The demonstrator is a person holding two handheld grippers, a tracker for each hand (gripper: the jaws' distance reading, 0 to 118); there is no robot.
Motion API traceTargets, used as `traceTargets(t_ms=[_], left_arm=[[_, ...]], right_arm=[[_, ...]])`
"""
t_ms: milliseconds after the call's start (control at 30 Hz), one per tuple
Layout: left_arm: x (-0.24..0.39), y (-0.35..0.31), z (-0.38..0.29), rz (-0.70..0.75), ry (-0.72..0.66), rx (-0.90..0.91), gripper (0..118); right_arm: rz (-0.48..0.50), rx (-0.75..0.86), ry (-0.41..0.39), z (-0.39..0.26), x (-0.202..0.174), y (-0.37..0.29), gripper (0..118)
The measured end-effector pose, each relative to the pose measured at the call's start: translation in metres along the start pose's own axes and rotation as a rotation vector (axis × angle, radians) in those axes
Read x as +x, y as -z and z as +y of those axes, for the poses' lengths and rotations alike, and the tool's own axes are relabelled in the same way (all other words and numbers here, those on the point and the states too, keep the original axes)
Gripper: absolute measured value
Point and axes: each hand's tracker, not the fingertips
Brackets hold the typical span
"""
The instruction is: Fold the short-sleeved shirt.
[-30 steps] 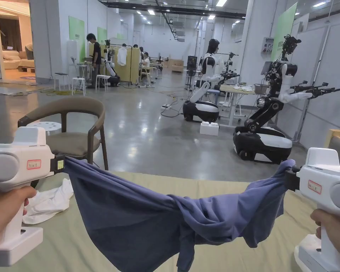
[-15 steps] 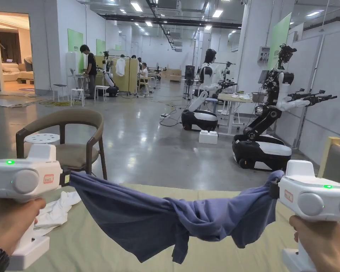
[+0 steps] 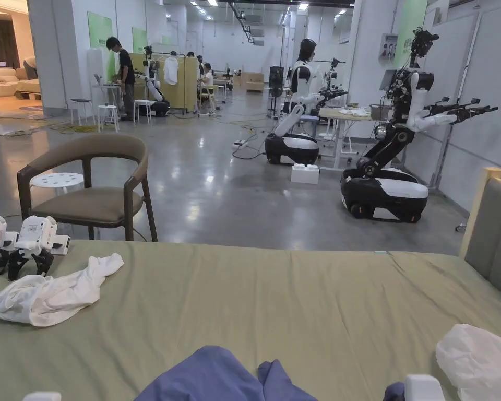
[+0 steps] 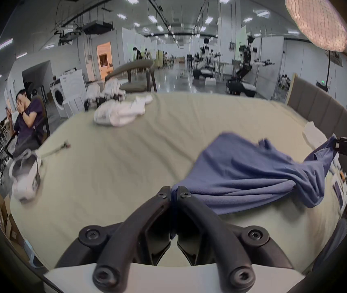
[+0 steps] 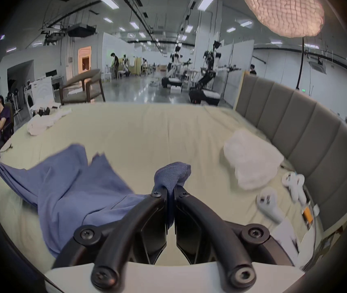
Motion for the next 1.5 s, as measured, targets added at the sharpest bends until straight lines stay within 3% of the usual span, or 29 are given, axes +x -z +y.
traceTargets(t_ms=[333, 400, 433, 500, 533, 567, 833, 933, 967, 1000, 1033, 1067, 1100, 1133, 1233, 1400, 1500], left_arm=[[-0.012, 0.015, -0.077, -0.001, -0.047, -0.083, 0], [-0.009, 0.016, -0.075, -0.003, -0.038, -0.072, 12], [-0.003, 0.010, -0.072, -0.002, -0.028, -0.060, 22], [0.003, 0.005, -0.065, 0.020, 0.011, -0.009, 62], [0.007, 0.001, -0.060, 0.034, 0.028, 0.029, 73], [0.008, -0.002, -0.057, 0.039, 0.040, 0.073, 77], [0.047, -0.057, 0.007, -0.006, 0.034, 0.381, 76], [0.065, -0.078, 0.028, 0.008, 0.047, 0.493, 68], [0.069, -0.083, 0.033, 0.000, 0.047, 0.529, 56], [0.074, -0.088, 0.037, -0.006, 0.044, 0.558, 42], [0.078, -0.092, 0.040, -0.020, 0.046, 0.576, 28], [0.082, -0.095, 0.043, -0.028, 0.053, 0.581, 20], [0.085, -0.095, 0.045, -0.032, 0.061, 0.583, 17], [0.088, -0.095, 0.046, -0.036, 0.067, 0.582, 17], [0.094, -0.086, 0.048, -0.059, 0.098, 0.546, 0], [0.090, -0.041, 0.051, -0.095, 0.096, 0.435, 0], [0.086, 0.010, 0.067, -0.145, 0.082, 0.276, 0]], right_arm=[[-0.037, -0.023, 0.048, -0.057, -0.005, -0.016, 4], [-0.045, 0.013, 0.039, -0.054, -0.008, -0.022, 8], [-0.048, 0.037, 0.034, -0.052, -0.011, -0.026, 14], [-0.078, 0.105, 0.019, -0.044, -0.018, -0.038, 55], [-0.083, 0.141, 0.012, -0.038, -0.021, -0.043, 72], [-0.082, 0.185, 0.008, -0.033, -0.025, -0.051, 80], [-0.022, 0.486, 0.001, 0.019, -0.067, -0.112, 80], [-0.020, 0.573, 0.027, 0.031, -0.082, -0.131, 78], [-0.028, 0.599, 0.033, 0.033, -0.086, -0.135, 70], [-0.033, 0.610, 0.035, 0.034, -0.091, -0.138, 55], [-0.033, 0.616, 0.036, 0.035, -0.094, -0.140, 34], [-0.030, 0.620, 0.040, 0.035, -0.095, -0.139, 16], [-0.027, 0.619, 0.042, 0.035, -0.096, -0.138, 7], [-0.027, 0.614, 0.048, 0.035, -0.098, -0.137, 7], [0.000, 0.578, 0.076, 0.032, -0.094, -0.129, 1], [0.015, 0.524, 0.072, 0.023, -0.086, -0.113, 0], [0.025, 0.459, 0.077, 0.019, -0.081, -0.095, 0]])
